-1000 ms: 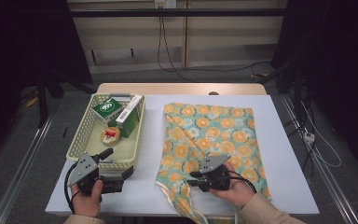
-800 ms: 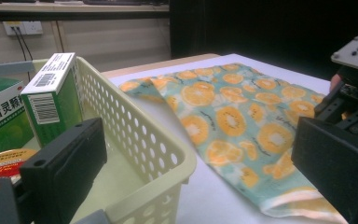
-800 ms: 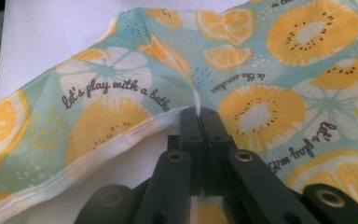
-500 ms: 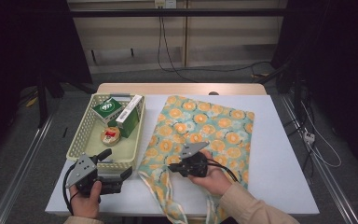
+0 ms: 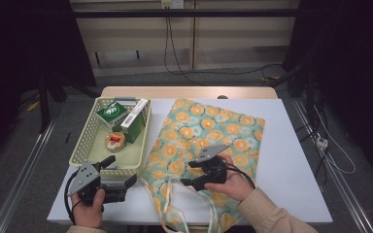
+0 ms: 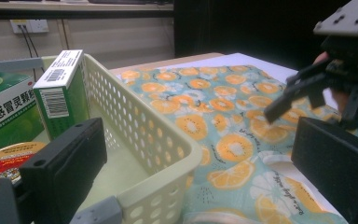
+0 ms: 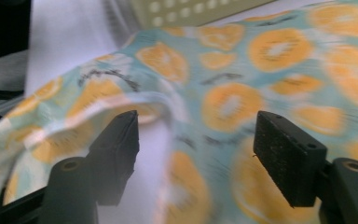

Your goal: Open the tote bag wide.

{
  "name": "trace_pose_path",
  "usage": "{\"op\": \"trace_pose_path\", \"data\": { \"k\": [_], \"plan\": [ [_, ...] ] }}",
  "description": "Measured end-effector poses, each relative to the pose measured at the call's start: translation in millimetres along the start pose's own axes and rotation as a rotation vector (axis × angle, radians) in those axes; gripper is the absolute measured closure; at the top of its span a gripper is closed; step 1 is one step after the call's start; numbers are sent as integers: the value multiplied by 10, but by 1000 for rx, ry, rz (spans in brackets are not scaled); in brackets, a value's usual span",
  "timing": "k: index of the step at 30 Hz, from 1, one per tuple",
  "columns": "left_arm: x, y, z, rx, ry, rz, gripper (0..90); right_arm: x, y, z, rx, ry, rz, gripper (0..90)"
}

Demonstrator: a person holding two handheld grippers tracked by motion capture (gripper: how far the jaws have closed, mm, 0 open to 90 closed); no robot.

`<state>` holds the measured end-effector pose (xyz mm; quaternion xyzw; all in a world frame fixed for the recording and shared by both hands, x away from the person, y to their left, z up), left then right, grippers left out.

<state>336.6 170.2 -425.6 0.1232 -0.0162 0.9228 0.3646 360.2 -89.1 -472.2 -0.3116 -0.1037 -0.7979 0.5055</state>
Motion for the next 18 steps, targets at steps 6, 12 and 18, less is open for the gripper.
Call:
{"op": "trace_pose_path", "data": {
  "k": [6, 12, 18],
  "plan": [
    [-7, 18, -4, -3, -3, -9, 31, 367, 415, -137, -67, 4, -123, 240],
    [5, 2, -6, 1, 0, -9, 31, 571, 842, -392, -133, -11, -258, 223],
    [0, -28, -21, 3, -5, -10, 31, 761, 1108, -542, -200, 3, -348, 221]
  ]
}}
Point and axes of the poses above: each handheld gripper's, and its own axes: x roughly backward along the jaws, z roughly out of its top, y roughly to its right, the point moved 7 cm from there along -x, roughly forward along the jaws, and after that the axes turned 2 degrees about z, right-handed, at the moved point
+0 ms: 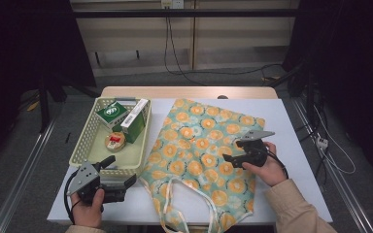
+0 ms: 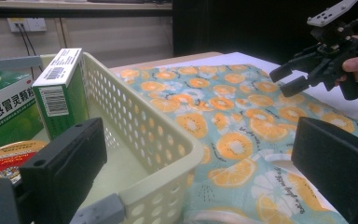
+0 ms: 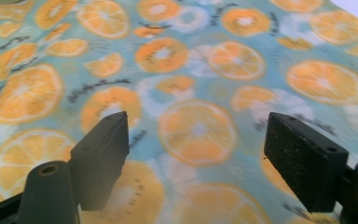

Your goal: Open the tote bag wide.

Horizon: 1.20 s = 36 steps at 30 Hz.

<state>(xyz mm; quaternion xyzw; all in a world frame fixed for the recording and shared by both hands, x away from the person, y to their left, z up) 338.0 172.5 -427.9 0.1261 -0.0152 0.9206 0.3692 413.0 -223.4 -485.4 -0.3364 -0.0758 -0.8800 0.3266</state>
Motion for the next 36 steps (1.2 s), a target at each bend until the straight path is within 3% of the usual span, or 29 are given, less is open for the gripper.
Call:
{"op": "trace_pose_path", "data": {
  "k": [9, 13, 15, 18, 20, 27, 32, 36],
  "plan": [
    [-35, -14, 8, -1, 6, -4, 31, 133, 463, -157, -73, -5, -124, 241],
    [-35, -46, 14, 6, 10, 1, 31, 172, 607, -214, -109, -2, -160, 245],
    [-33, -64, 11, 9, 11, 4, 31, 191, 647, -223, -121, -1, -176, 240],
    [-32, -99, 6, 6, 9, 11, 31, 206, 693, -238, -84, -20, -214, 239],
    [-27, -117, 10, 13, 15, 16, 31, 209, 725, -250, -109, -10, -206, 240],
    [-19, -147, 3, 9, 13, 17, 31, 220, 900, -313, -165, -1, -260, 258],
    [-26, -140, 6, 4, 10, 14, 31, 125, 965, -325, -186, -13, -265, 314],
    [-31, -132, 14, 5, 12, 15, 31, 81, 959, -308, -172, -33, -269, 384]
  ]
}}
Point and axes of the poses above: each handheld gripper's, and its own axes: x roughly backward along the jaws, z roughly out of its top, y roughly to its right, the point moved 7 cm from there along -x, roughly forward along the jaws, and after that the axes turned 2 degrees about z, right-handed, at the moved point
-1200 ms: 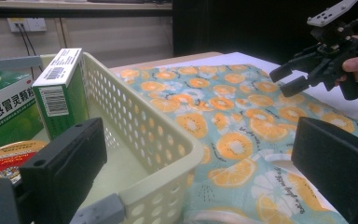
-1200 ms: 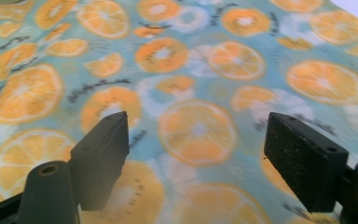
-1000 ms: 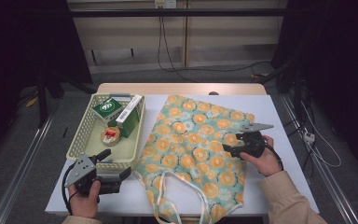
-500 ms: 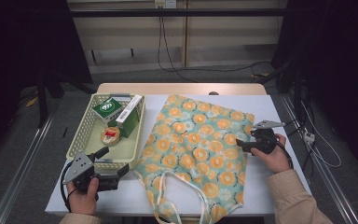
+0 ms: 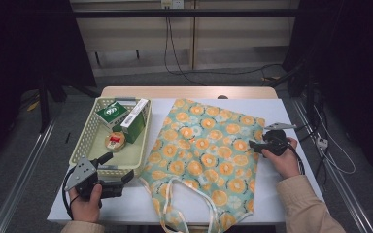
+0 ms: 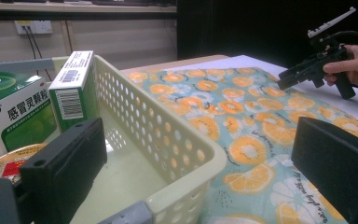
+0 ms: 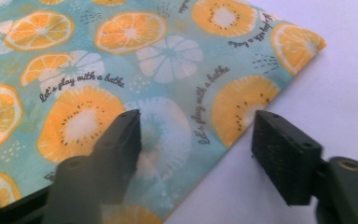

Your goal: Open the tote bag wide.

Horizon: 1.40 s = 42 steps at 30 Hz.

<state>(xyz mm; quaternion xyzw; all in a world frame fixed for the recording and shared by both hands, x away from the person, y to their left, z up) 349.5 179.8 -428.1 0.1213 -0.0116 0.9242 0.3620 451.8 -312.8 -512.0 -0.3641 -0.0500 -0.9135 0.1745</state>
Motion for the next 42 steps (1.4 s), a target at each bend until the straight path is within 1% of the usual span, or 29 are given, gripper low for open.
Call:
{"op": "trace_pose_path", "data": {
  "k": [1, 2, 3, 4, 5, 6, 7, 8, 10, 12, 14, 15, 17, 19, 20, 22, 24, 25, 26, 27, 28, 29, 30, 32, 33, 34, 37, 39, 42],
  "plan": [
    [0, 0, 1, 1, 0, 1, 31, -2, -5, 3, -4, 1, 1, 418],
    [-1, 2, 0, 3, 1, 2, 31, 0, -10, 7, -10, 3, 2, 475],
    [-3, 4, -1, 3, 0, 1, 31, 1, -18, 10, -6, 6, 4, 515],
    [-6, 4, -2, 1, -2, 1, 31, 6, -22, 11, -14, 3, 0, 583],
    [-8, 4, -4, -1, -5, 1, 31, 12, -16, 18, -12, 5, -1, 694],
    [-11, 4, -5, -5, -9, 1, 31, 18, -12, 17, -12, 3, 0, 749],
    [-15, 8, -3, -4, -8, 1, 31, 18, -7, 16, -28, 6, 2, 764],
    [-19, 15, 1, -2, -5, -2, 31, 17, 0, 17, -37, 9, 3, 804],
    [-27, 22, 7, 1, -2, -3, 31, 16, -4, 17, -48, 12, 26, 883],
    [-35, 26, 9, -1, -5, -4, 31, 13, -9, 16, -55, 19, 36, 900],
    [-42, 29, 9, -4, -7, -6, 31, 14, -5, 18, -54, 20, 36, 900],
    [-45, 31, 8, -1, -7, -5, 31, 16, -2, 17, -64, 21, 36, 900],
    [-47, 31, 11, -10, -9, -8, 31, 20, 12, 20, -66, 27, 31, 900],
    [-52, 37, 15, -11, -7, -12, 31, 38, 63, 24, -53, 29, -6, 900],
    [-59, 41, 18, -11, -5, -13, 31, 51, 94, 19, -62, 27, -17, 900],
    [-68, 49, 16, -11, -7, -16, 31, 90, 200, 6, -61, 25, -62, 900],
    [-75, 54, 14, -15, -9, -20, 31, 134, 324, -24, -79, 17, -101, 900],
    [-77, 58, 14, -14, -10, -22, 31, 147, 360, -44, -78, 12, -101, 897],
    [-80, 61, 17, -12, -8, -23, 31, 158, 375, -58, -75, 12, -92, 835],
    [-82, 62, 20, -12, -7, -23, 31, 179, 372, -66, -71, 8, -104, 750],
    [-84, 63, 22, -12, -7, -25, 31, 195, 347, -66, -47, -2, -109, 681],
    [-85, 63, 26, -13, -6, -24, 31, 210, 296, -53, -29, -4, -95, 615],
    [-84, 61, 27, -15, -8, -24, 31, 231, 236, -30, -24, 7, -82, 563],
    [-85, 65, 33, -10, -2, -25, 31, 269, 81, 20, 2, 34, -33, 516],
    [-84, 64, 34, -8, -1, -25, 31, 285, 4, 36, 14, 38, -13, 479],
    [-82, 62, 34, -5, 0, -24, 31, 297, -69, 54, 31, 47, 0, 436],
    [-81, 60, 28, -6, -2, -25, 31, 334, -269, 95, 79, 70, 42, 348],
    [-80, 65, 28, -7, -1, -28, 31, 373, -416, 121, 96, 88, 89, 327],
    [-74, 69, 33, -9, 0, -28, 31, 408, -653, 129, 135, 98, 144, 283]
  ]
}}
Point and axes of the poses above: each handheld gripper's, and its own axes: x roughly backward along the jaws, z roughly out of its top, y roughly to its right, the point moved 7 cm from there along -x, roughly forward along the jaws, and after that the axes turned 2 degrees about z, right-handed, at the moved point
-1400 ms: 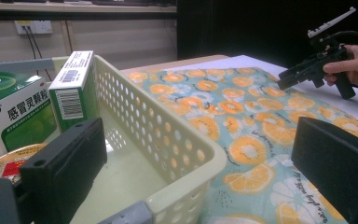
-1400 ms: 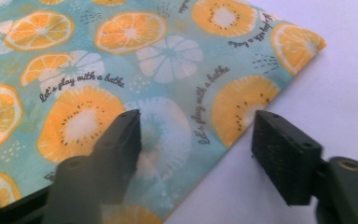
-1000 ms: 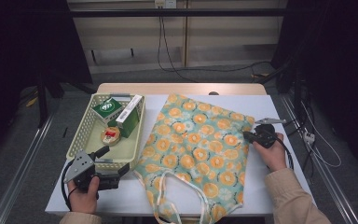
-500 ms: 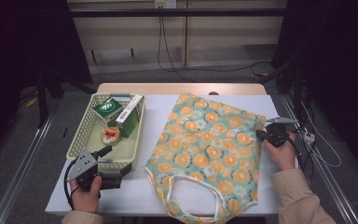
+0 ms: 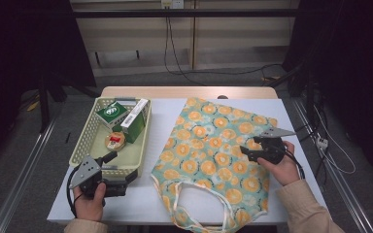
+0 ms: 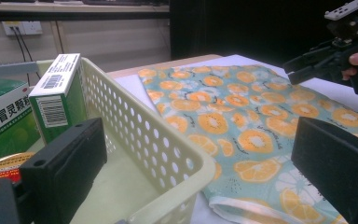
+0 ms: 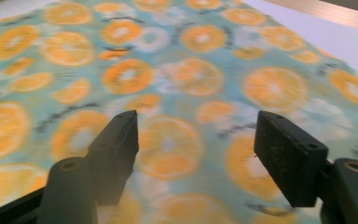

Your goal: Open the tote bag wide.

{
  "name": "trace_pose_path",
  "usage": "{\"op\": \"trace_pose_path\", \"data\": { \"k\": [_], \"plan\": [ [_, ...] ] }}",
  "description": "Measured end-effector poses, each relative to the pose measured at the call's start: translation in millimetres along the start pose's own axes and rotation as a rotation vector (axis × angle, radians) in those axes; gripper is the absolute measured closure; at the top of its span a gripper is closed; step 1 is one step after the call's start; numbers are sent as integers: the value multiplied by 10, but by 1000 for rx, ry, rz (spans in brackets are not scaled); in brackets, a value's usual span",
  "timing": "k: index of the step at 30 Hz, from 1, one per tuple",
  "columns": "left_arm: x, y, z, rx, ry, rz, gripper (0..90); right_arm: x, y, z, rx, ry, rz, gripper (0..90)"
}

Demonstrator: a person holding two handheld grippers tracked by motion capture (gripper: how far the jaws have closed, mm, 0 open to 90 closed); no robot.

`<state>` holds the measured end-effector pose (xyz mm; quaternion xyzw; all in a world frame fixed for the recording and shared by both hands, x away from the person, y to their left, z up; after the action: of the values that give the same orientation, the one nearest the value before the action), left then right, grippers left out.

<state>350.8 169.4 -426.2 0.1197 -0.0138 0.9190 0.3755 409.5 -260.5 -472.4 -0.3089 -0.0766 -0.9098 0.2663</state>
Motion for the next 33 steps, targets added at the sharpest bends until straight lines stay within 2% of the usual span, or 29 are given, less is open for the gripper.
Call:
{"op": "trace_pose_path", "data": {
  "k": [8, 14, 17, 19, 20, 23, 26, 31, 33],
  "plan": [
    [11, 7, 3, 0, 2, 0, 31, -75, -669, -53, 89, -36, 187, 255],
    [7, 14, -4, 2, -2, -5, 31, -119, -1015, -104, 113, -58, 291, 286],
    [9, 9, -6, 3, -2, -3, 31, -152, -1118, -125, 116, -64, 323, 307],
    [9, 7, -9, 2, -3, -2, 31, -168, -1176, -135, 90, -67, 356, 290],
    [9, 8, -9, 2, -4, -4, 31, -172, -1204, -136, 78, -59, 372, 307],
    [10, 11, -8, 1, -3, -5, 31, -159, -1287, -127, 85, -61, 412, 364],
    [5, 16, -8, -1, -5, -6, 31, -130, -1360, -105, 110, -41, 435, 470],
    [1, 31, 0, 0, -1, -9, 31, -152, -1514, -151, 167, -66, 459, 563],
    [6, 23, 0, -3, -2, -6, 31, -172, -1548, -159, 167, -67, 465, 607]
  ]
}}
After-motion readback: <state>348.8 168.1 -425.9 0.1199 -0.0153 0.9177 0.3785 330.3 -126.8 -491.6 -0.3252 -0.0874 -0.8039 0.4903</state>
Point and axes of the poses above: each handheld gripper's, and its own axes: x roughly backward along the jaws, z roughly out of its top, y roughly to its right, the point moved 7 cm from there along -x, roughly forward along the jaws, and after that the axes turned 2 degrees about z, right-handed, at the moved point
